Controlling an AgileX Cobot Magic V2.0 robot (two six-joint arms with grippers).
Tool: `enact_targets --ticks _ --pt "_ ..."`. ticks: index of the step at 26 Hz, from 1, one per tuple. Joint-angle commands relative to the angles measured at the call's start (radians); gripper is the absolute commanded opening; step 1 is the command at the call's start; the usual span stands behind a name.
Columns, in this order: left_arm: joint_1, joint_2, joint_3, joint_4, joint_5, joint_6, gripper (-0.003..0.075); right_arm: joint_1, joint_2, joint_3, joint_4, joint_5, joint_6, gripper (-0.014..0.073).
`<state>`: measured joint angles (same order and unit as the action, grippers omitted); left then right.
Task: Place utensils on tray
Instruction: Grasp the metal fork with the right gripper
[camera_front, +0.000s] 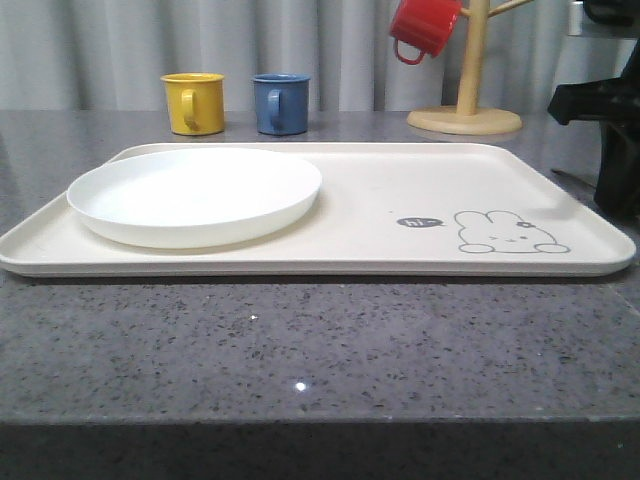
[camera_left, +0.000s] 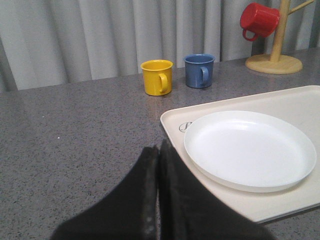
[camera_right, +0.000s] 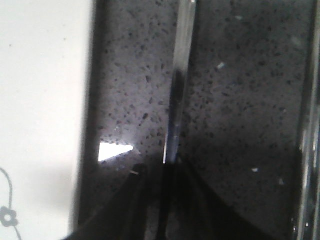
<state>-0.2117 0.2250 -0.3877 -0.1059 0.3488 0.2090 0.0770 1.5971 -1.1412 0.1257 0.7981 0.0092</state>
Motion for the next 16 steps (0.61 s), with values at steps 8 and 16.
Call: enact_targets --ticks 8,16 --pt "0.001 0.010 -0.028 -0.013 -0.083 -0.009 -0.0018 -0.001 -0.062 -0.036 -0.004 -0.005 -0.009 -0.0027" --pt "0.001 0.010 -0.028 -0.013 -0.083 -0.009 -0.0018 0.018 -0.143 -0.115 -0.005 0.092 0.061 -0.0027"
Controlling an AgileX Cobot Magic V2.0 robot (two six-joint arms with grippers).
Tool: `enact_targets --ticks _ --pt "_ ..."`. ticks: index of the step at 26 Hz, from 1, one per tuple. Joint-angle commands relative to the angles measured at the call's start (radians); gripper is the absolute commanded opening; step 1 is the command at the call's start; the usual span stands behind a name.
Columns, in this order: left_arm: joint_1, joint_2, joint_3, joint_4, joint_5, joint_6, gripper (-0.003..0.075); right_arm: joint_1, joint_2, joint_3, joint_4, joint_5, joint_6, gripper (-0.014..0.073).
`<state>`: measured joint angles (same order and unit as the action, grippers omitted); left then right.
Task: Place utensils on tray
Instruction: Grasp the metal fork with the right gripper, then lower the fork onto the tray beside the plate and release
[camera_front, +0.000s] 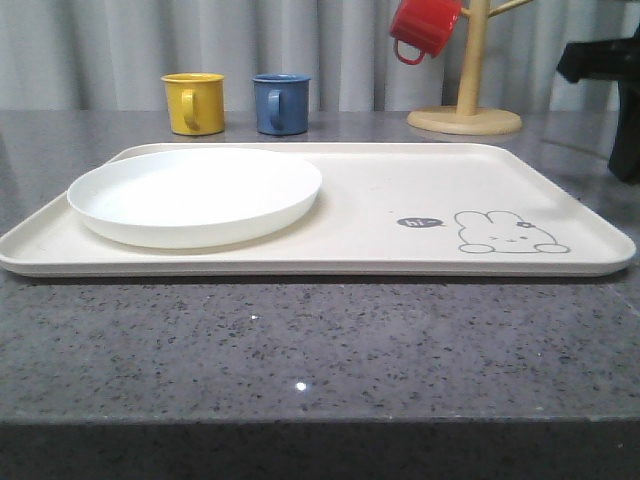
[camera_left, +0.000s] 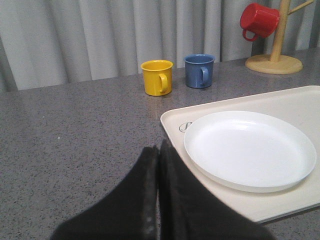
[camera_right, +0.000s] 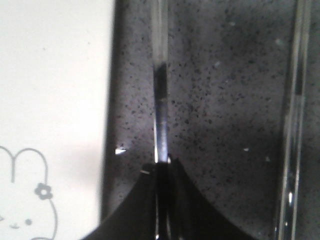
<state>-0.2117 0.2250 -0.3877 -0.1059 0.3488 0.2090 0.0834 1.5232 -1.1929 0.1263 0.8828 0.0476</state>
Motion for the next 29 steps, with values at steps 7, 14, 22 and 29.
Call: enact_targets --ticks 7,14,22,29 --pt "0.001 0.010 -0.028 -0.013 -0.083 -0.009 -0.0018 0.180 -0.065 -0.173 -0.005 0.037 0.108 -0.0027" --pt "0.001 0.010 -0.028 -0.013 -0.083 -0.009 -0.0018 0.401 0.070 -0.258 -0.005 0.005 0.239 -0.0027" --pt "0.001 0.010 -0.028 -0.013 -0.083 -0.009 -0.0018 0.418 0.207 -0.276 -0.012 -0.067 0.424 -0.0023" --pt "0.001 0.010 -0.028 -0.013 -0.083 -0.009 -0.0018 0.418 0.236 -0.276 -0.012 -0.081 0.456 0.0158"
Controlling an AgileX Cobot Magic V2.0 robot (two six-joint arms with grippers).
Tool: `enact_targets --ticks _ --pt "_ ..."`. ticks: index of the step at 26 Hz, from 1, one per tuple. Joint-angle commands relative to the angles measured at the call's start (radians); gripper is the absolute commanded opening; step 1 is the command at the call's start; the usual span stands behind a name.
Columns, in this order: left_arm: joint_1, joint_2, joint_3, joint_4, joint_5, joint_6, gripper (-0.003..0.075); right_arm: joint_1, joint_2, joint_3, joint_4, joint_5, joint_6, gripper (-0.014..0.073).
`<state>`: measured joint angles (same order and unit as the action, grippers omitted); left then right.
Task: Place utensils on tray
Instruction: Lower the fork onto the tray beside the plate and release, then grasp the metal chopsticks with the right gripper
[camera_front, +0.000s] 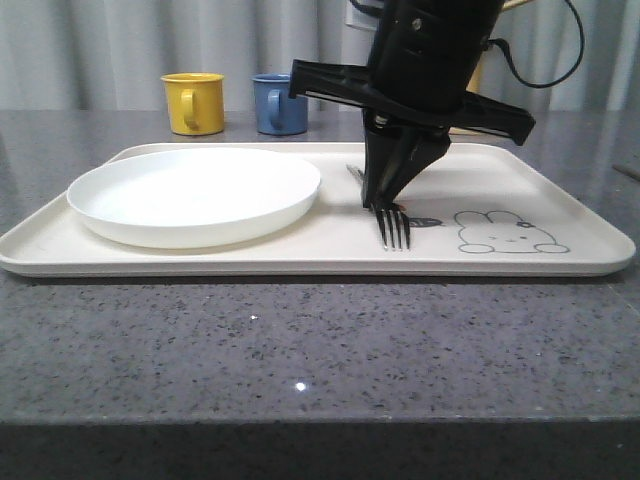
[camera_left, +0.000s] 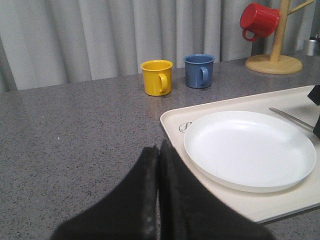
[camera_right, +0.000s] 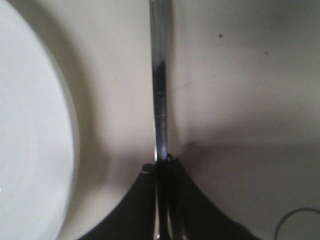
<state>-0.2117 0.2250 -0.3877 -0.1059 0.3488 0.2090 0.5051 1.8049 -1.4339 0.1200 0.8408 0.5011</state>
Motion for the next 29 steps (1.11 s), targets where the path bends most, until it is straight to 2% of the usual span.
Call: enact_targets --ticks 1,5,10,16,21,24,29 --pt "0.001 0.010 -0.028 -0.013 -0.083 -0.009 -0.0018 -0.003 -0.046 -0.035 0.000 -0.039 0.003 0.0182" --pt "0.001 0.010 -0.028 -0.013 -0.083 -0.009 -0.0018 -0.004 -0.056 -0.037 0.007 -0.039 0.003 0.0223" --pt "0.001 0.010 -0.028 -0.013 -0.083 -0.009 -0.0018 -0.067 -0.131 -0.037 0.002 0.004 -0.011 0.0227" --pt "0.001 0.010 -0.028 -0.013 -0.083 -0.009 -0.0018 -0.260 -0.236 -0.035 -0.041 0.150 -0.189 0.0227" --pt "0.001 0.010 -0.028 -0.013 -0.083 -0.009 -0.0018 -0.428 -0.255 -0.029 -0.130 0.258 -0.304 0.0227" --pt "0.001 0.010 -0.028 -0.013 -0.083 -0.009 -0.0018 -0.514 -0.255 0.010 -0.146 0.248 -0.347 0.0227" --pt "0.001 0.010 -0.028 -0.013 -0.083 -0.009 -0.0018 -0.577 -0.250 0.099 -0.143 0.172 -0.392 0.0226"
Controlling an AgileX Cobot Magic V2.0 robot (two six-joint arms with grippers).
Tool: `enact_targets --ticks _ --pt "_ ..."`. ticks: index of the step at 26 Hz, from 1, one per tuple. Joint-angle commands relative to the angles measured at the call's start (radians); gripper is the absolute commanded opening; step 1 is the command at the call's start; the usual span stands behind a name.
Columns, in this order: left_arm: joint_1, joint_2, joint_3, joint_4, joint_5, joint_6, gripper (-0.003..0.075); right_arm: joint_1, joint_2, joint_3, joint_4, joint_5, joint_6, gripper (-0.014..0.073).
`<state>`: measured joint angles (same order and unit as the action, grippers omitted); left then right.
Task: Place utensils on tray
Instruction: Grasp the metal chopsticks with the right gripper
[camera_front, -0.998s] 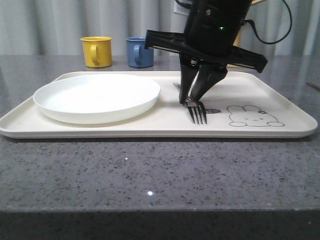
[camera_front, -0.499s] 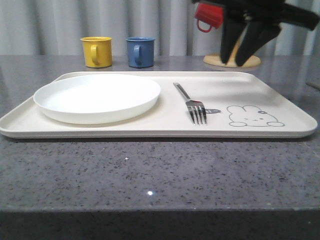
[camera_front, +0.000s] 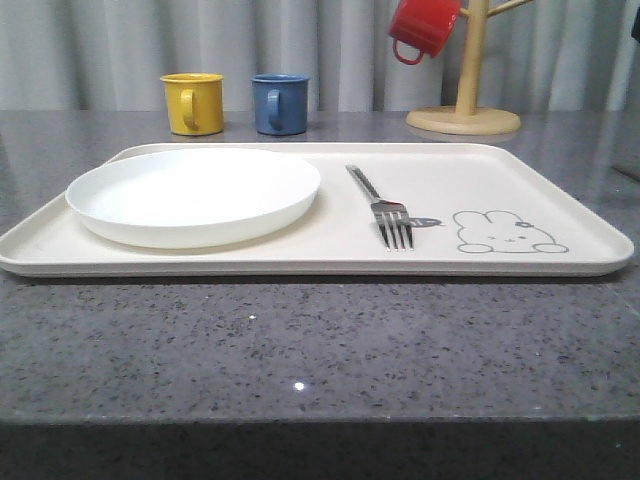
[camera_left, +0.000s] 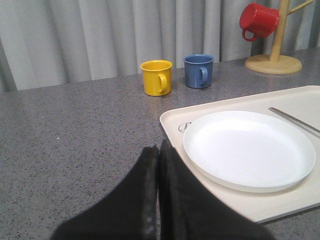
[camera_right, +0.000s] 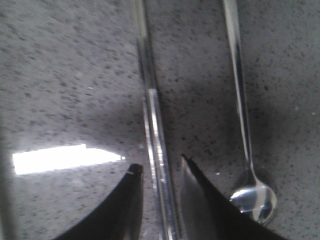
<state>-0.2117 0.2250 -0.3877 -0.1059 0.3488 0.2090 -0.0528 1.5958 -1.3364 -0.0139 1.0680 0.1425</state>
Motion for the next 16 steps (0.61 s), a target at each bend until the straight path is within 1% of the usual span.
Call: enact_targets --ticks 1,4,11,16 --pt "0.001 0.010 -0.028 -0.013 -0.083 -0.009 -0.0018 -0.020 -0.041 0.015 -0.008 -0.067 -0.042 0.0226" --pt "0.001 0.010 -0.028 -0.013 -0.083 -0.009 -0.0018 -0.020 -0.037 0.032 -0.004 -0.094 -0.060 0.0226" --pt "0.001 0.010 -0.028 -0.013 -0.083 -0.009 -0.0018 -0.020 0.022 0.032 0.002 -0.094 -0.070 0.0226" --pt "0.001 0.010 -0.028 -0.013 -0.083 -0.009 -0.0018 -0.020 0.057 0.032 0.039 -0.094 -0.087 0.0226"
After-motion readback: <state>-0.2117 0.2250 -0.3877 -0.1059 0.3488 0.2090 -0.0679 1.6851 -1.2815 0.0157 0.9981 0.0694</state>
